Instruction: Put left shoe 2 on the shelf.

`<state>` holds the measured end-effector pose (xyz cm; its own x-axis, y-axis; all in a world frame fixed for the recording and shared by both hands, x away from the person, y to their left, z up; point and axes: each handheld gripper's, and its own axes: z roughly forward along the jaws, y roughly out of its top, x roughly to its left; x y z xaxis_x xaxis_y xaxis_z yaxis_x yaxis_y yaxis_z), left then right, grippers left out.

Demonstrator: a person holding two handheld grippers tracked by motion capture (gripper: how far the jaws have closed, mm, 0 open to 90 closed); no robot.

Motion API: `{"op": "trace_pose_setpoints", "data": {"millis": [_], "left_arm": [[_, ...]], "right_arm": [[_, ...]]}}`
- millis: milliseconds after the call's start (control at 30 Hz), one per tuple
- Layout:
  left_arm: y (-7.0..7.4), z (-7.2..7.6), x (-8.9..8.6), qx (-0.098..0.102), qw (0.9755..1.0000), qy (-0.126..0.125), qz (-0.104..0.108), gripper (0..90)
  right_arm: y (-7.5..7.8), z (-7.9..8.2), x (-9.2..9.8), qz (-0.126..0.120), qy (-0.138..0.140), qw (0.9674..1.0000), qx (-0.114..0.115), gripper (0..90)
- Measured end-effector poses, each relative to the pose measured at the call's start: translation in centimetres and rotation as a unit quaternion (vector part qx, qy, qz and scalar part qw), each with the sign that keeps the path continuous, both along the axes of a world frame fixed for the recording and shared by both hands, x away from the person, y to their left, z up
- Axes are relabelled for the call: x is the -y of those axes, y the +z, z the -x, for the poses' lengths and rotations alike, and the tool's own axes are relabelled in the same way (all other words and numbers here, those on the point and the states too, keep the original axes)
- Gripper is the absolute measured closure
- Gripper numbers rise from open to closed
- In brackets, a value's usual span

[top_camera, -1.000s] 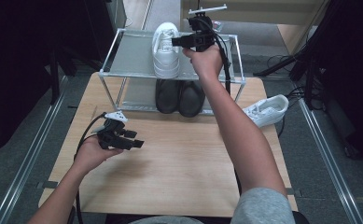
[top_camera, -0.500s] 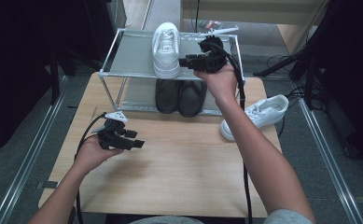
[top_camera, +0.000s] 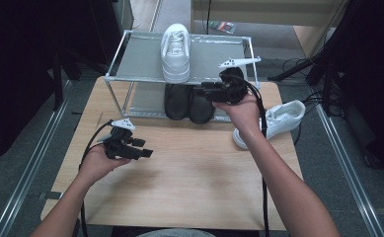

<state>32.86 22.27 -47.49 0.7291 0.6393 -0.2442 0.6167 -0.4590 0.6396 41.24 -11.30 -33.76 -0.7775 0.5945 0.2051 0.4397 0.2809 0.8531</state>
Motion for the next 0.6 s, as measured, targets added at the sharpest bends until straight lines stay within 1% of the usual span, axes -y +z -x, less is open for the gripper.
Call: {"op": "trace_pose_setpoints", "data": {"millis": [133,200,267,300,333,400,433,500,567,600], "left_arm": [[0.0,0.0,-0.1,0.001,1.0,0.0,0.004,41.0],[0.0,0.0,-0.1,0.003,1.0,0.002,0.005,40.9],[0.0,0.1,0.0,0.002,1.0,0.001,0.006,40.9],[0.0,0.1,0.0,0.002,1.0,0.001,0.006,40.9],[0.0,0.1,0.0,0.001,1.0,0.001,0.006,40.8],[0.0,0.1,0.0,0.001,1.0,0.0,0.005,40.8],[0.0,0.1,0.0,0.001,1.0,0.0,0.005,40.8],[0.0,0.1,0.0,0.001,1.0,0.0,0.005,40.8],[0.0,0.1,0.0,0.002,1.0,-0.001,0.005,40.8],[0.0,0.1,0.0,0.003,1.0,-0.002,0.005,40.8]], "right_arm": [[-1.4,1.1,0.5,-0.002,0.011,0.9999,0.0,58.6],[-2.0,1.7,0.7,0.002,0.015,0.9999,-0.001,58.6],[-2.7,2.3,1.0,-0.003,0.022,0.9997,-0.004,58.6],[-2.7,2.3,1.0,-0.003,0.022,0.9997,-0.004,58.6],[-3.4,2.9,1.2,-0.004,0.029,0.9996,-0.008,58.6],[-4.0,3.4,1.5,-0.005,0.033,0.9994,-0.011,58.6],[-4.0,3.4,1.5,-0.005,0.033,0.9994,-0.011,58.6],[-4.8,4.1,1.8,-0.005,0.038,0.9992,-0.011,58.6],[-5.4,4.6,1.9,-0.002,0.041,0.9991,-0.01,60.1],[-5.7,4.8,2.0,-0.003,0.046,0.9989,-0.014,61.6]]}}
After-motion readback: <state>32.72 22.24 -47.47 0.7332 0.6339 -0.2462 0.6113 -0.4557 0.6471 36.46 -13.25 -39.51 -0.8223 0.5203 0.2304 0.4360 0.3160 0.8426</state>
